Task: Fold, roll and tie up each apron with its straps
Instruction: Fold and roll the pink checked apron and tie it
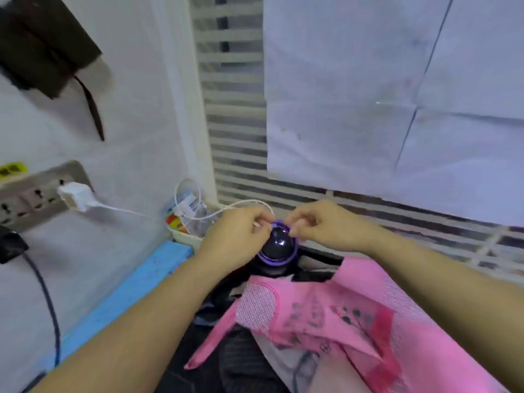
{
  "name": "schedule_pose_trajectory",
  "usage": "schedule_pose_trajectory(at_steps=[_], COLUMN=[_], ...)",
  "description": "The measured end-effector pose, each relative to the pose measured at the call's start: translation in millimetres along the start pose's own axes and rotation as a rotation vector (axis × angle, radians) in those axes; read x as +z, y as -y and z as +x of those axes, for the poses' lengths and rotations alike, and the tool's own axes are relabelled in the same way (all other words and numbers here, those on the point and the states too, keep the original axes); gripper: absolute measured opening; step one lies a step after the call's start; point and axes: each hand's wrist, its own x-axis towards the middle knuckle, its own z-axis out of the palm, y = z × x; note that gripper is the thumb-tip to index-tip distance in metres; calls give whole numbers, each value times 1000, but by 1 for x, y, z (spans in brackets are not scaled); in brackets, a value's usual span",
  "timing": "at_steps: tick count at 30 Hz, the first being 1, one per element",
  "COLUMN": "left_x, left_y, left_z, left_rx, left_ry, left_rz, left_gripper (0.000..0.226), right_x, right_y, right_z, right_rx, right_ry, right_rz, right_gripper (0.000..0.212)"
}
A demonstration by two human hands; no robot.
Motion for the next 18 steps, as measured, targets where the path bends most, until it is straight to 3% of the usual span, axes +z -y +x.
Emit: schedule_pose_trajectory(at_steps=[7, 11, 14, 16, 18], left_x=[158, 220, 254, 267, 277], left_y=[-5, 5, 10, 10, 6], left_z=[-38, -64, -82, -91, -97], left_rx=[-82, -108, -193, -287, -467], left_ry=[395, 565, 665, 747, 729], left_rz=[22, 107, 121, 74, -182], left_gripper=[23, 9, 23, 30, 28], right_x=[44, 77, 103, 118, 127], right_y=[-127, -168, -186, -192, -198], right_z=[-117, -161, -180, -186, -185], right_rx=[412, 496, 487, 490, 461], right_ry=[170, 255, 181, 119, 75], right_rz=[-4, -130, -203, -216, -274], right_gripper=[23, 46, 61, 58, 36])
